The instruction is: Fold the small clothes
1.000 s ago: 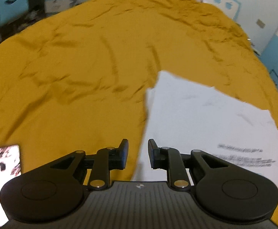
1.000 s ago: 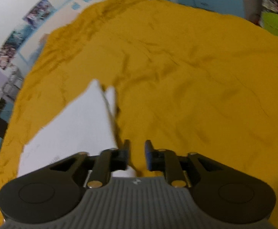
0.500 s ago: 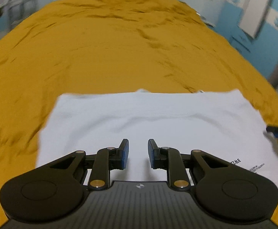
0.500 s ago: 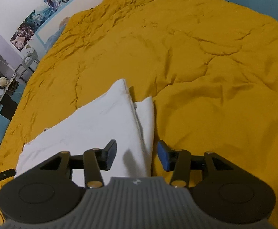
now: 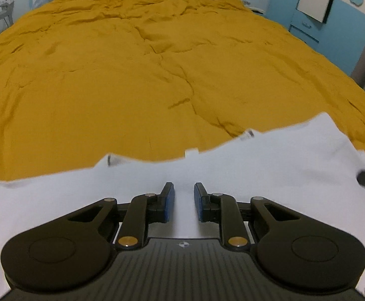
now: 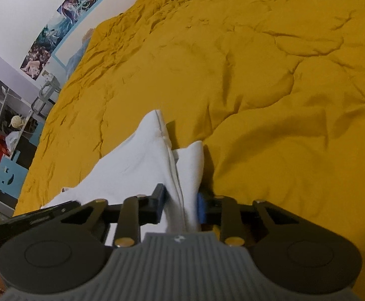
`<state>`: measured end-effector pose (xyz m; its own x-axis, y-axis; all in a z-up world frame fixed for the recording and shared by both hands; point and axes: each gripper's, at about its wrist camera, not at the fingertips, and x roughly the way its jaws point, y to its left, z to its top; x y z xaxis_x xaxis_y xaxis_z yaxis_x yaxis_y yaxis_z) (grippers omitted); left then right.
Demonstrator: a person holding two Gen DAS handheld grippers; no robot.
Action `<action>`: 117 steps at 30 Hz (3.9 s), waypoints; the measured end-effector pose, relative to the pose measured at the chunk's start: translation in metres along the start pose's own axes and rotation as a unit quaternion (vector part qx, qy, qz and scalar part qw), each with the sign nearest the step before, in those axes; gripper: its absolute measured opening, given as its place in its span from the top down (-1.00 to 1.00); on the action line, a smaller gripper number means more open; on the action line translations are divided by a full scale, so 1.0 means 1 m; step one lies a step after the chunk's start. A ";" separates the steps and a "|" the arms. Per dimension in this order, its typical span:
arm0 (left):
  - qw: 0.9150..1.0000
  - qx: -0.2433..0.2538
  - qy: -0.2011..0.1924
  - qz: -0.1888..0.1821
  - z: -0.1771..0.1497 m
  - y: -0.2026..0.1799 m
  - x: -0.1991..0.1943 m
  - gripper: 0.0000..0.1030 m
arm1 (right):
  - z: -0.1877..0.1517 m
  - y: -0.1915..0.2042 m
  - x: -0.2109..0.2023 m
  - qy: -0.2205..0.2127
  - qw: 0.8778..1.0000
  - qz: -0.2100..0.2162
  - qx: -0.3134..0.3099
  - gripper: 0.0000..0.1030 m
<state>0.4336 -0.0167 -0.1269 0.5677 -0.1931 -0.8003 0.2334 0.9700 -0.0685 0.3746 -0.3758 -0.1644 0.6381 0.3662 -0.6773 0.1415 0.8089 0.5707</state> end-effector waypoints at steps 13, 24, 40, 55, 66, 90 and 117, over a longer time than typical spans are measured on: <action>0.998 -0.045 -0.039 -0.002 0.019 0.013 -0.054 0.54 | 0.004 0.023 -0.019 -0.023 1.000 0.015 -0.013 0.89; 0.988 -0.022 -0.111 0.106 -0.025 0.087 -0.173 0.54 | -0.001 0.135 -0.050 -0.027 0.997 0.071 -0.031 0.90; 0.980 -0.146 -0.097 0.099 -0.091 0.186 -0.201 0.54 | -0.067 0.361 0.041 0.045 0.988 0.072 -0.131 0.91; 0.970 -0.223 -0.073 0.065 -0.121 0.228 -0.192 0.54 | -0.153 0.441 0.145 0.154 0.961 0.025 -0.228 0.90; 0.961 -0.255 -0.100 0.021 -0.129 0.221 -0.246 0.27 | -0.156 0.463 0.085 0.144 0.945 0.072 -0.286 0.49; 0.902 -0.401 -0.048 -0.154 -0.234 0.188 -0.252 -0.15 | -0.196 0.287 -0.073 0.085 0.954 0.003 -0.289 0.42; 0.956 -0.283 -0.070 -0.028 -0.213 0.174 -0.247 0.78 | -0.220 0.262 -0.083 0.070 0.941 -0.027 -0.331 1.00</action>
<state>0.1660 0.2315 -0.0680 0.6766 -0.2260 -0.7008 -0.1764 0.8743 -0.4522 0.1918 -0.0931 -0.0608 0.5315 0.3351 -0.7780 -0.3604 0.9206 0.1503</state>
